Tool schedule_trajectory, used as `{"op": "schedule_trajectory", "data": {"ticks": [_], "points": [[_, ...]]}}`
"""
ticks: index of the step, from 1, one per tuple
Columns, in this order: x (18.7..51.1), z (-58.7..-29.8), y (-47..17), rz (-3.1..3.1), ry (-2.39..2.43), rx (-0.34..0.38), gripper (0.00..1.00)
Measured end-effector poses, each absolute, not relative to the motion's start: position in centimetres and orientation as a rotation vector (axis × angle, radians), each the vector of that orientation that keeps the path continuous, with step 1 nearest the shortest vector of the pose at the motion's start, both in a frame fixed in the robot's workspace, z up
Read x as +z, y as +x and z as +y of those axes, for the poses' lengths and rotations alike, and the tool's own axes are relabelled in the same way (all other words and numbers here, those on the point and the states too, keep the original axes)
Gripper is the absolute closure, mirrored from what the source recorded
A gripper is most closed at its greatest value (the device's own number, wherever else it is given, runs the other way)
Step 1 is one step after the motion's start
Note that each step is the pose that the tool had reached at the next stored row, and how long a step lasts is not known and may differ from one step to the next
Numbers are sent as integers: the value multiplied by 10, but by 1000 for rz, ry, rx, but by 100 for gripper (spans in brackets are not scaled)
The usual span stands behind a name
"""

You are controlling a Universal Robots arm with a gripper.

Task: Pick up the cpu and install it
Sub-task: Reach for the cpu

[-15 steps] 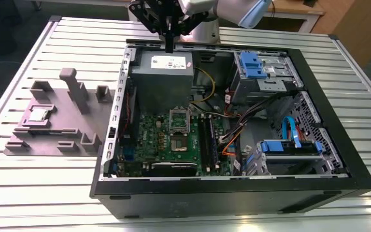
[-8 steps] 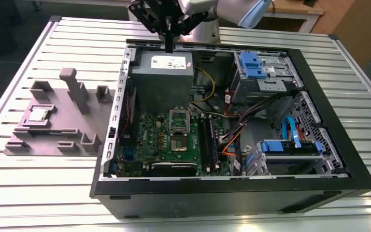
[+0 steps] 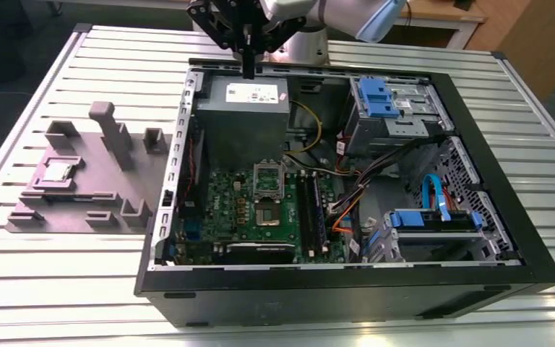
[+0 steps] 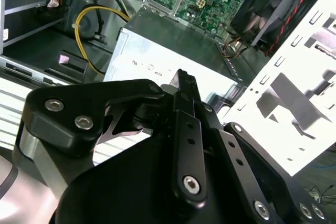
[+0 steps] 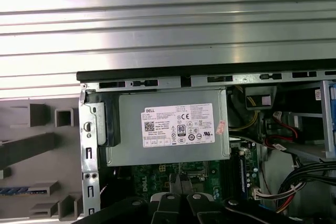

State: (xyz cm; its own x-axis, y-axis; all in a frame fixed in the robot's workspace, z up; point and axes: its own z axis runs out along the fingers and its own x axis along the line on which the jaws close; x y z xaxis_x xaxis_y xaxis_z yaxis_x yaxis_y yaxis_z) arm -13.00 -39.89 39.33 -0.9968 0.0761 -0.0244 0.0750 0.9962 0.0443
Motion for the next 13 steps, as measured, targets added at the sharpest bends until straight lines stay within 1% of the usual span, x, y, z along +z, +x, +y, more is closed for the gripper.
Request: {"op": "schedule_trajectory", "data": {"ticks": [13], "points": [[393, -399, -157, 3112, 118, 68, 90]]}}
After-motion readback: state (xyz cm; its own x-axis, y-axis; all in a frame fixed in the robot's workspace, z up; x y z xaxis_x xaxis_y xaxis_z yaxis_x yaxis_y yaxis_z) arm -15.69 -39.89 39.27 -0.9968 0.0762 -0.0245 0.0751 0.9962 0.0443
